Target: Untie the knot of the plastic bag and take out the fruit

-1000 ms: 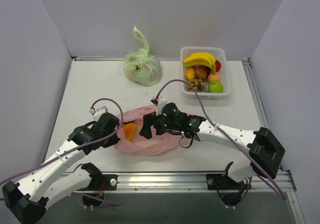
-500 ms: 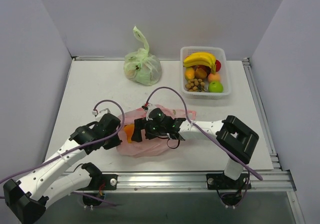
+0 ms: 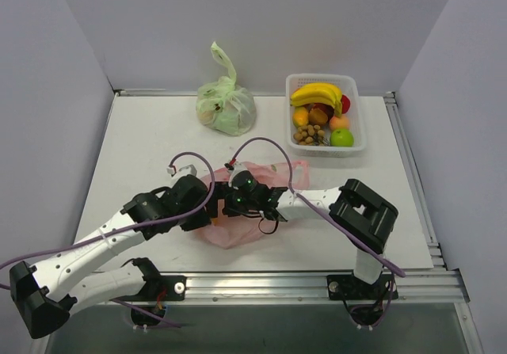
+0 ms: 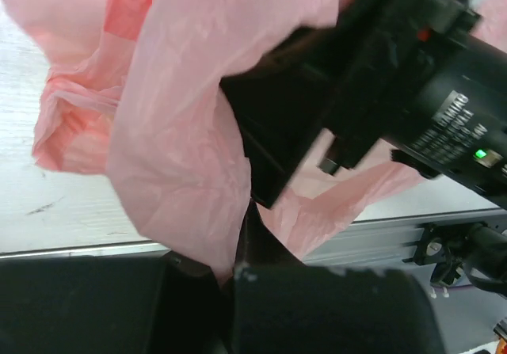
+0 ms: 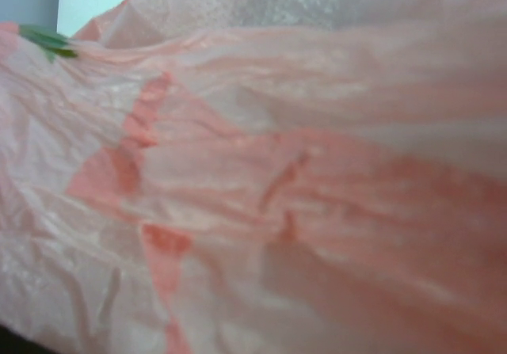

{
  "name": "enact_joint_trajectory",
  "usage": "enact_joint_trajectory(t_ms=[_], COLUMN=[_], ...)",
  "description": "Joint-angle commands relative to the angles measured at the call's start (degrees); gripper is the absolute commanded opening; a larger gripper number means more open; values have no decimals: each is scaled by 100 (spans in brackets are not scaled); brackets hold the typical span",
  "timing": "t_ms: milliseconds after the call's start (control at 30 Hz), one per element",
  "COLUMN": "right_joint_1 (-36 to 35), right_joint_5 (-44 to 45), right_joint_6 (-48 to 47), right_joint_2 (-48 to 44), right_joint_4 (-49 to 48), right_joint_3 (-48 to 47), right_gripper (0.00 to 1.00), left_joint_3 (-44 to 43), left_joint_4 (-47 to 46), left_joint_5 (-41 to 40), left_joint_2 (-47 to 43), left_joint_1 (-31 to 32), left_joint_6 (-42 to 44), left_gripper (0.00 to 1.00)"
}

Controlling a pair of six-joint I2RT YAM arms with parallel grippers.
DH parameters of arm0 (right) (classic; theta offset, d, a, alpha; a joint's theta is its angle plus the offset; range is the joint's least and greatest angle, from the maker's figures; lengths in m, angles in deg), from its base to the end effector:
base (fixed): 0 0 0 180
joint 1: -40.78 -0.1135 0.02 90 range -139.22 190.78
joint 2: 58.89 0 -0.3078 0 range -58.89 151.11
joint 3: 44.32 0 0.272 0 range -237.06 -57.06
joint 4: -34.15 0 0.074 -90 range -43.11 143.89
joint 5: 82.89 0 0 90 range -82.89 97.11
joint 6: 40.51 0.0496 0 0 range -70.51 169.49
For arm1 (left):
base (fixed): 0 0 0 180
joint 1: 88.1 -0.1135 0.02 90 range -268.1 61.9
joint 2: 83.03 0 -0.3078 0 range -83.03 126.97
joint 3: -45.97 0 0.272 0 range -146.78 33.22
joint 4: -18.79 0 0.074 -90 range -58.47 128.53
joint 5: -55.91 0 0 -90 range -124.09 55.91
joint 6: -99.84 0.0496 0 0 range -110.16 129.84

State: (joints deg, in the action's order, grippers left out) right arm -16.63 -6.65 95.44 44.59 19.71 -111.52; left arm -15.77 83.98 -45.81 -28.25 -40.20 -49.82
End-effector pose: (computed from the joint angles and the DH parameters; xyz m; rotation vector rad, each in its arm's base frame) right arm 0.2187 0.3640 0.2064 -0.4018 2.1901 1.3440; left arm 0.1262 -0.1246 0.2937 -0.3443 2.5968 -0.4423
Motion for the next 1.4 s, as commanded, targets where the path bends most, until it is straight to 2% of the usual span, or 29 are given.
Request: enact_joint_trajectory(t_ms=[0,333,400,500,533,600,633,700,733,833,1033,1233,1367], right_joint_1=[37,107,107,116,124,168,195,247,308,466,792,1003,1091], right_joint_5=[154,67,-13,-39,-48,-74,-83,-101,-92,-39,321,778,778], right_joint_6=[282,485,467,467,458,458,467,493,493,450,29,-885,-1351], right_joint_2=[154,515,533,489,437,357,261,147,15,-309,-1240,-2242,-2701], right_joint_4=[-306,-350,-314,-297,-305,-297,-297,-297,-297,-262,221,1082,1714], right_joint_3=[-214,-329,-329,-224,-188,-92,-57,31,110,312,699,709,340], right_gripper=[91,88,81,68,59,48,38,29,21,9,0,0,0], left_joint_3=[-321,-260,-102,152,205,337,364,408,425,408,285,188,74], left_joint_4=[-393,-604,-613,-595,-595,-578,-569,-508,-499,-411,-244,-270,-349], left_joint_5=[-5,-172,-225,-391,-427,-532,-550,-585,-576,-550,-550,-471,-418], left_joint_2=[67,120,77,-82,-125,-284,-328,-416,-433,-451,-442,-337,-135], left_joint_1=[254,729,738,738,730,712,695,616,581,414,-43,-491,-606], left_joint_6=[-133,-257,-301,-388,-415,-485,-494,-459,-433,-284,156,648,894], left_gripper=[0,0,0,0,0,0,0,0,0,0,0,0,0])
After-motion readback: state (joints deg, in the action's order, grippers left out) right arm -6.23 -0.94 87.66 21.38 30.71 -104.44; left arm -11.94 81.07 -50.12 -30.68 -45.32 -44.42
